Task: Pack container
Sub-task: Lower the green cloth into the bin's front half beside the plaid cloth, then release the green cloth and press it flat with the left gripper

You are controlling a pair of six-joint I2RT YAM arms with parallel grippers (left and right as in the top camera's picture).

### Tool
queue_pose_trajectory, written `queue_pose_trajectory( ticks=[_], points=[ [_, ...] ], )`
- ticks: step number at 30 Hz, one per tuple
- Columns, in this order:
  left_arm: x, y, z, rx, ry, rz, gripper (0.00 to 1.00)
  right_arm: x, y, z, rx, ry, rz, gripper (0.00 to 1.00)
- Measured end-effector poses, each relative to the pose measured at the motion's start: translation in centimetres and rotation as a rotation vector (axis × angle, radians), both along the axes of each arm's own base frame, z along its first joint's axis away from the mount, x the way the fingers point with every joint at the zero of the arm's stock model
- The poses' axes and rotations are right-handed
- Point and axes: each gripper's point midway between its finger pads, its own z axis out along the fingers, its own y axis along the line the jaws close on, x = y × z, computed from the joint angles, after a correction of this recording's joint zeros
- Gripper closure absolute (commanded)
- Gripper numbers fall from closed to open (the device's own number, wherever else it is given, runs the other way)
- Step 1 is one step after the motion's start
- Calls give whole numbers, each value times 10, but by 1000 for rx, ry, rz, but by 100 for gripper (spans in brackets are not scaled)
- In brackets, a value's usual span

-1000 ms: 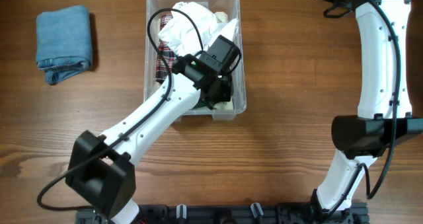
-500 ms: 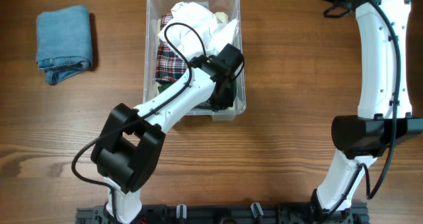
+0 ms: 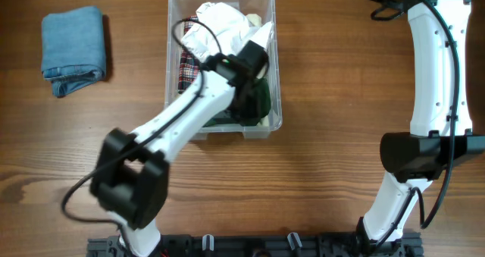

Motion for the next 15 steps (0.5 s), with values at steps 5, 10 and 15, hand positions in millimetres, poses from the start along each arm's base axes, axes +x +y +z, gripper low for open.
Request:
queue_pose_trajectory(
  ticks=[5, 10, 15],
  points=[
    [1, 32, 34, 11, -36, 64, 94, 0, 0, 0, 0, 0, 0, 0],
    [3, 46, 34, 38, -29, 93, 90, 0, 0, 0, 0, 0, 0, 0],
    [-3, 57, 24, 88, -13, 98, 90, 0, 0, 0, 0, 0, 0, 1]
  ],
)
